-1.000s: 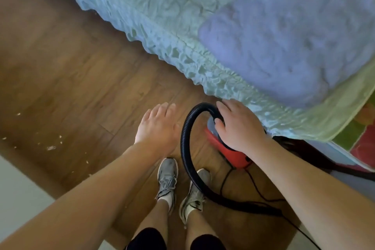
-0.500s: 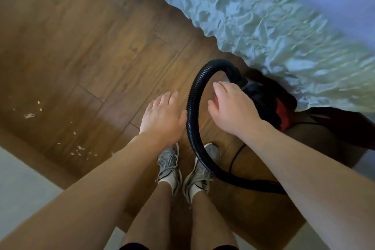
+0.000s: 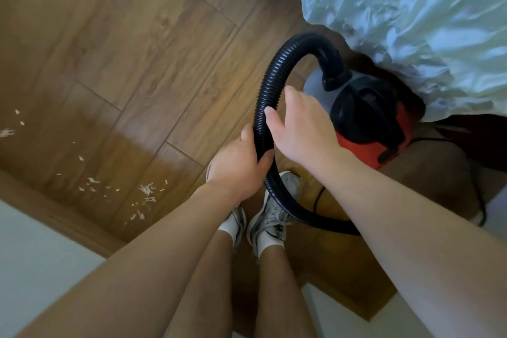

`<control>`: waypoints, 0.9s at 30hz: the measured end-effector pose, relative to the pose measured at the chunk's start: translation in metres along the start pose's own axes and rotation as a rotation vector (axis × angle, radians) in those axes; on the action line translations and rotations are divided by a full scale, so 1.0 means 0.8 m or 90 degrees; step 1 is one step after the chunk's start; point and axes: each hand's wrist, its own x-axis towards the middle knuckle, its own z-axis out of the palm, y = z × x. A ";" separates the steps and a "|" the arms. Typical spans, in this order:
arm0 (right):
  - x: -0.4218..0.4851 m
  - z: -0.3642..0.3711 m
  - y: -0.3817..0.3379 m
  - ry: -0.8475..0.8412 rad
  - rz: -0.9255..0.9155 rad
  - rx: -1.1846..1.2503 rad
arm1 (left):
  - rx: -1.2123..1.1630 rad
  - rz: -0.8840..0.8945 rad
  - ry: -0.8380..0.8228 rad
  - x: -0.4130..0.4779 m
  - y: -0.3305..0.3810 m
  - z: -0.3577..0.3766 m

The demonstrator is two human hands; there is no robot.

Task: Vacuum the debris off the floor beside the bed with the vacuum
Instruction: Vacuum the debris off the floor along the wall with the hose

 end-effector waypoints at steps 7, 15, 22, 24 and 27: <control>0.002 0.009 -0.006 0.009 0.016 0.066 | -0.063 0.005 0.018 0.003 0.000 0.013; 0.005 0.000 -0.015 0.006 0.047 0.243 | -0.131 0.020 0.049 -0.005 0.003 0.018; 0.029 -0.023 -0.018 0.052 0.073 0.319 | -0.148 0.005 0.029 -0.029 0.006 0.025; 0.034 -0.028 -0.019 0.056 0.071 0.330 | -0.178 -0.004 0.036 -0.032 0.008 0.026; 0.036 -0.032 -0.016 0.053 0.068 0.350 | -0.192 0.005 0.054 -0.031 0.012 0.023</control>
